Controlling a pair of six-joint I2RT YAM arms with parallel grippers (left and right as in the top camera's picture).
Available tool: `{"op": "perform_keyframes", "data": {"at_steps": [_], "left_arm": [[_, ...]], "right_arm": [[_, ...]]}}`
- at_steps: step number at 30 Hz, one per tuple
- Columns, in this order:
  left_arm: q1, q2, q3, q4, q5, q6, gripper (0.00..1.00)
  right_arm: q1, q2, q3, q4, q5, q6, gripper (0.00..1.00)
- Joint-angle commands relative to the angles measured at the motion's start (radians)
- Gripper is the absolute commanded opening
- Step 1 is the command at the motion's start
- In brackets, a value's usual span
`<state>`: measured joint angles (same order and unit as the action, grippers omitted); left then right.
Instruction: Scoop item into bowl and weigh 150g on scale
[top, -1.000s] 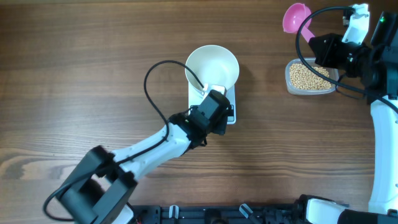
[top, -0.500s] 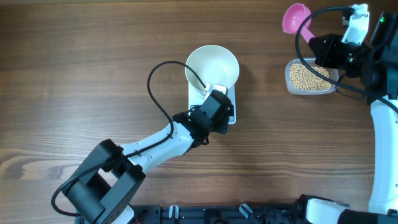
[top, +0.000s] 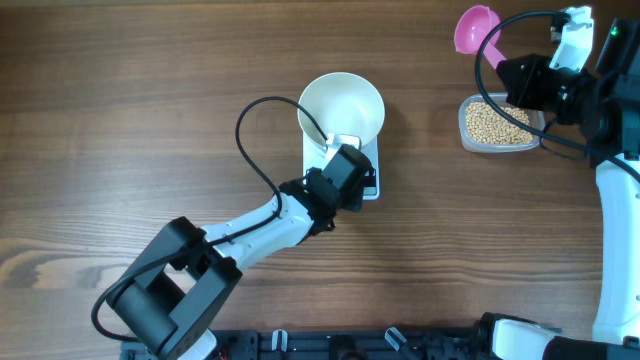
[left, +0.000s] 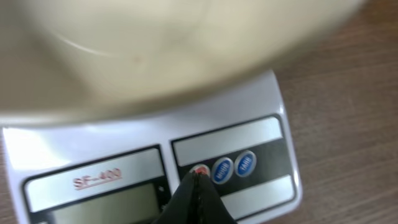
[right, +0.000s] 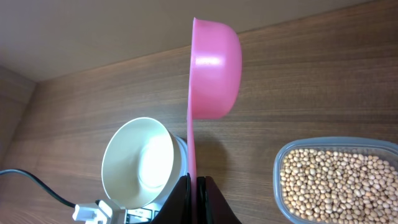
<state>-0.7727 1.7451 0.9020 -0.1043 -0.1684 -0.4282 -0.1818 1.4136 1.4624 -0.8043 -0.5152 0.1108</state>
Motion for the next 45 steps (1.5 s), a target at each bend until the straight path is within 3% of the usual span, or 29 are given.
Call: {"op": "perform_keyframes", "data": {"at_steps": [1, 7, 45], "left_arm": [[0.014, 0.019, -0.006, 0.025, -0.019, -0.003, 0.04], [0.013, 0.024, -0.006, 0.061, 0.06, -0.003, 0.04], [0.014, 0.073, -0.006, 0.048, 0.051, -0.002, 0.04]], "right_arm": [[-0.003, -0.004, 0.0, 0.003, 0.009, -0.014, 0.04], [-0.003, -0.004, 0.0, 0.003, 0.009, -0.014, 0.04], [-0.003, -0.004, 0.0, -0.009, 0.01, -0.03, 0.04]]}}
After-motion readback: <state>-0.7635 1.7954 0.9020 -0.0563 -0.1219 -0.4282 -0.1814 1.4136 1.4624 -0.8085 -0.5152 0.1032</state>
